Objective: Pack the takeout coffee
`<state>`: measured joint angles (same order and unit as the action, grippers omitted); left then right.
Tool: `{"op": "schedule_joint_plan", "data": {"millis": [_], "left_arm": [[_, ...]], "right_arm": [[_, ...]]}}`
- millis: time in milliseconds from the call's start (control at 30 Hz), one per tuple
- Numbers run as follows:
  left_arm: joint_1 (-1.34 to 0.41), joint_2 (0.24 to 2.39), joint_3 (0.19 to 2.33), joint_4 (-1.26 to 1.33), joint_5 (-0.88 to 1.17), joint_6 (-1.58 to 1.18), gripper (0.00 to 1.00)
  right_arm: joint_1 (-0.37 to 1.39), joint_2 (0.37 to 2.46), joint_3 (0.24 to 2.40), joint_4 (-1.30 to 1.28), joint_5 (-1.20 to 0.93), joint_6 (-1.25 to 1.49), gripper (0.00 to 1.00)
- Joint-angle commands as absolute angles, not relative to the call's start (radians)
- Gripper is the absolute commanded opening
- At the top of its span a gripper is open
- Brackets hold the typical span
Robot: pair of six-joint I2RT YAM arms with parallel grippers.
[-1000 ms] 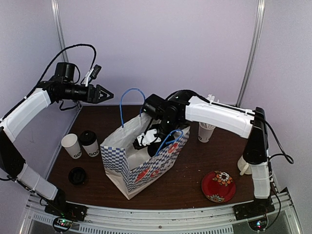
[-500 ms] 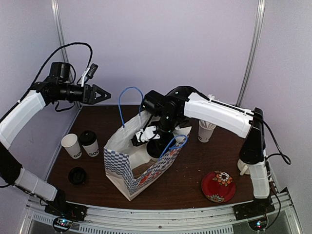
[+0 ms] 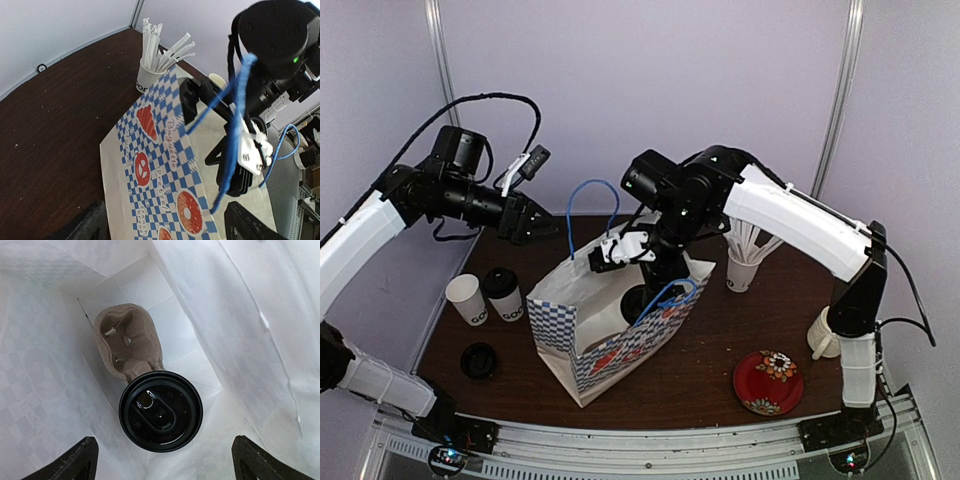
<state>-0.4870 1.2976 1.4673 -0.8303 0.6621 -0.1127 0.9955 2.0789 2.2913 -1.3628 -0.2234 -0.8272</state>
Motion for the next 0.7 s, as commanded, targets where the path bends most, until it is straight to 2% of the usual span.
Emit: {"op": "schedule_joint_plan", "data": {"millis": [0, 167, 333, 467, 533, 567, 633, 667], "left_arm": [[-0.531, 1.200, 1.453, -0.869, 0.537, -0.108, 0.85], [-0.542, 1.165, 1.415, -0.869, 0.513, -0.127, 0.86], [-0.582, 1.216, 1.450, -0.872, 0.435, -0.164, 0.86], [-0.600, 1.291, 1.499, -0.873, 0.360, -0.194, 0.79], [-0.608, 1.312, 1.506, -0.819, 0.377, -0.203, 0.68], [-0.611, 1.318, 1.509, -0.783, 0.394, -0.208, 0.60], [-0.612, 1.342, 1.529, -0.714, 0.430, -0.219, 0.38], [-0.612, 1.362, 1.556, -0.693, 0.448, -0.224, 0.23]], "right_arm": [[1.000, 2.008, 2.317, -1.384, -0.239, -0.794, 0.97], [1.000, 1.993, 2.318, -1.355, -0.236, -0.790, 0.97], [1.000, 1.990, 2.323, -1.347, -0.229, -0.782, 0.96], [1.000, 1.973, 2.315, -1.334, -0.219, -0.771, 0.95], [0.997, 1.958, 2.308, -1.316, -0.209, -0.765, 0.95], [0.995, 1.947, 2.305, -1.311, -0.205, -0.765, 0.95], [0.986, 1.926, 2.306, -1.303, -0.195, -0.768, 0.95], [0.977, 1.915, 2.307, -1.298, -0.191, -0.770, 0.95]]}}
